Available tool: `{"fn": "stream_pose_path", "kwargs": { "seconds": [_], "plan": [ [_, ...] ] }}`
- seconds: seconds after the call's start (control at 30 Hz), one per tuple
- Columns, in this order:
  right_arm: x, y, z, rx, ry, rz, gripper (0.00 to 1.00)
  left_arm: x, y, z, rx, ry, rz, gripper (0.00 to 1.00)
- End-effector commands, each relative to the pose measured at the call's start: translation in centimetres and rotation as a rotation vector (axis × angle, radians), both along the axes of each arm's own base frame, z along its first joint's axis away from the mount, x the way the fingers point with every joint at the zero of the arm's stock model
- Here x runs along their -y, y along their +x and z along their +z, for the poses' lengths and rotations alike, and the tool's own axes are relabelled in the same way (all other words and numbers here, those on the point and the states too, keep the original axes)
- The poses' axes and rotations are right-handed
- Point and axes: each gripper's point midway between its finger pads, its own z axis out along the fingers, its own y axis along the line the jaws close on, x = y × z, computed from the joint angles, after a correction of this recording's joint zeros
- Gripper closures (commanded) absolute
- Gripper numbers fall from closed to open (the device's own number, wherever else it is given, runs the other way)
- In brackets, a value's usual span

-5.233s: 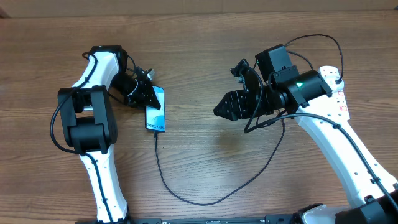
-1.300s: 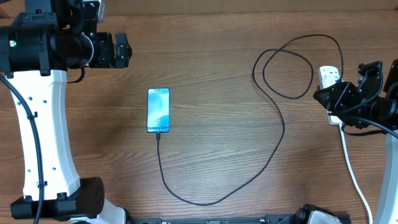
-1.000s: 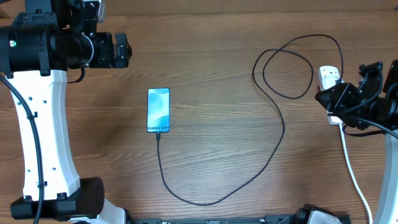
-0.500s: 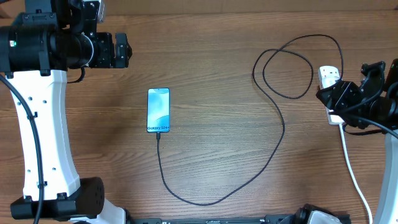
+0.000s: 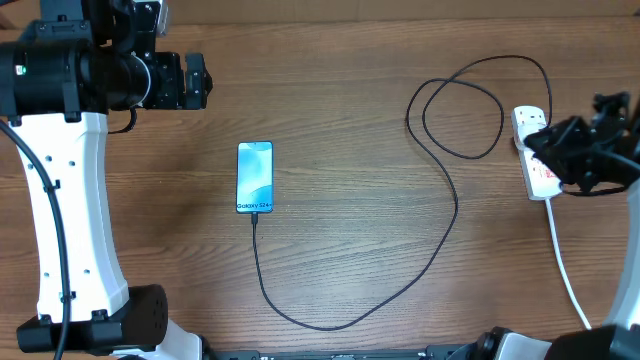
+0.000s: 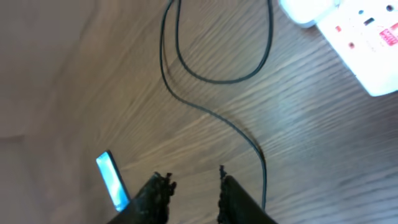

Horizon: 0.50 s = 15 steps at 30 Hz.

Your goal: Plug charger to phone and switch on socket

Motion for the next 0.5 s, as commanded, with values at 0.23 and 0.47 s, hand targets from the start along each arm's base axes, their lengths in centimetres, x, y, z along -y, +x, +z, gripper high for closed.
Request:
{"fn": "stream_pose_path", "kwargs": {
  "seconds": [0.23,0.47],
  "plan": [
    [7.3,1.4,0.4,0.110,0.072,-0.180,0.96,-0.1,-0.1,0.7,0.020,-0.005,0.004,0.01],
    [11.7,2.0,-1.1,0.128,0.097,-0.307,0.96,-0.1,-0.1,0.7,0.020,-0.005,0.004,0.01]
  ]
}}
